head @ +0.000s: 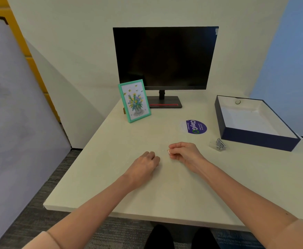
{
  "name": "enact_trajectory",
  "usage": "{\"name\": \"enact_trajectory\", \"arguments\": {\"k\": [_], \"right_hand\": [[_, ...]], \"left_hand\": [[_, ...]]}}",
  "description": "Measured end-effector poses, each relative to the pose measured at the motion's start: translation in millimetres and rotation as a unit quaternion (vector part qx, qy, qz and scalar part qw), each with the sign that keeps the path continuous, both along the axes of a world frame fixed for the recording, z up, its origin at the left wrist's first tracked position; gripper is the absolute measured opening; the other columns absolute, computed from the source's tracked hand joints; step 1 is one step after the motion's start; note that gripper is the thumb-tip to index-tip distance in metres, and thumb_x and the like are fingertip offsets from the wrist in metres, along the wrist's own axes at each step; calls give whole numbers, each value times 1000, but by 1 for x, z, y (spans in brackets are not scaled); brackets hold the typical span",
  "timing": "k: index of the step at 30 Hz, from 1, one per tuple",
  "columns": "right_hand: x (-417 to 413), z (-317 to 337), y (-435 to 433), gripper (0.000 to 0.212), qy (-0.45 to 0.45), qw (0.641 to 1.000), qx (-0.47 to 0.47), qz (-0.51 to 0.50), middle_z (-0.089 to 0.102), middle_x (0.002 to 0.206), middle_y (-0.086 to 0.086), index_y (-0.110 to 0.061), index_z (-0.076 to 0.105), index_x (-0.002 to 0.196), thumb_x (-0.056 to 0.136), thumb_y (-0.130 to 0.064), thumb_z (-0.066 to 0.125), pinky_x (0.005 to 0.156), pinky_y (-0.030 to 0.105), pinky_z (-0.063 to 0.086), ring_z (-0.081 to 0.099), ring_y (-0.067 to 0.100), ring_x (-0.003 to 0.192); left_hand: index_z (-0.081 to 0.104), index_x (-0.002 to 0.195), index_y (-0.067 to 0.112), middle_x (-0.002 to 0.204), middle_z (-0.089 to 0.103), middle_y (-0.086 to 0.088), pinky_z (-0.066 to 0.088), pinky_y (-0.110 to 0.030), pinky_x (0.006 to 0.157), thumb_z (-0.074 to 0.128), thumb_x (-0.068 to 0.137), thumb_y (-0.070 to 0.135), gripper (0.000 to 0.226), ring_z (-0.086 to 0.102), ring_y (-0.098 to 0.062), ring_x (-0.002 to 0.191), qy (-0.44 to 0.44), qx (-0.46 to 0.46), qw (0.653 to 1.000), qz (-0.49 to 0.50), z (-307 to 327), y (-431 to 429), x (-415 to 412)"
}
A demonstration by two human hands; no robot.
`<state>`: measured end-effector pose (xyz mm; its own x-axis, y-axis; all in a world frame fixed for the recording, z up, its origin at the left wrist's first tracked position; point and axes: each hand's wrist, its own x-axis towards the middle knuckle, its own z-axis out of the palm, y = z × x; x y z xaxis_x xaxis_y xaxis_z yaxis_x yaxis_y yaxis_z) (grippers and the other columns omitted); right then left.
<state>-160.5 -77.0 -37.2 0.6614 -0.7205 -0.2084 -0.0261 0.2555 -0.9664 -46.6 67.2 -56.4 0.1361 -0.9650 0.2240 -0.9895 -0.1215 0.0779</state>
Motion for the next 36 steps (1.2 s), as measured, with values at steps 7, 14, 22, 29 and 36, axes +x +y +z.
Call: {"name": "enact_trajectory", "arguments": {"k": [7,14,22,29,36], "right_hand": [[-22,9,-5,16,-54,988,131,-59,59,76,16,3,61,80,80,18,59,51,19,55,59,22,70],[-91,35,-20,12,-108,974,145,-137,60,78,15,3,60,83,83,15,57,56,20,57,59,20,71],[-266,72,-42,14,-148,946,65,-282,64,85,14,2,64,90,80,11,65,69,24,57,64,20,77],[-439,68,-47,10,-163,887,34,-430,62,79,10,-1,61,85,85,9,60,58,18,57,62,16,73],[-566,15,-59,16,-136,818,65,-555,57,77,8,-3,58,79,86,10,56,51,18,55,58,14,71]], "left_hand": [[69,81,10,76,62,5,39,-17,65,55,77,-1,18,57,-15,72,264,-83,952,134,16,-15,5],[67,75,11,70,64,-2,49,-6,56,61,80,-7,20,59,-12,61,494,-123,855,92,60,-62,-50],[67,71,13,74,67,-4,55,-27,74,65,80,-4,19,61,-16,66,586,-90,803,-65,100,-133,-213],[66,72,13,76,66,-1,56,-31,81,63,79,-6,20,61,-13,68,628,13,760,-165,94,-168,-389],[66,73,11,79,67,-7,55,-24,70,67,79,-3,16,61,-11,62,648,157,716,-207,30,-171,-534]]}}
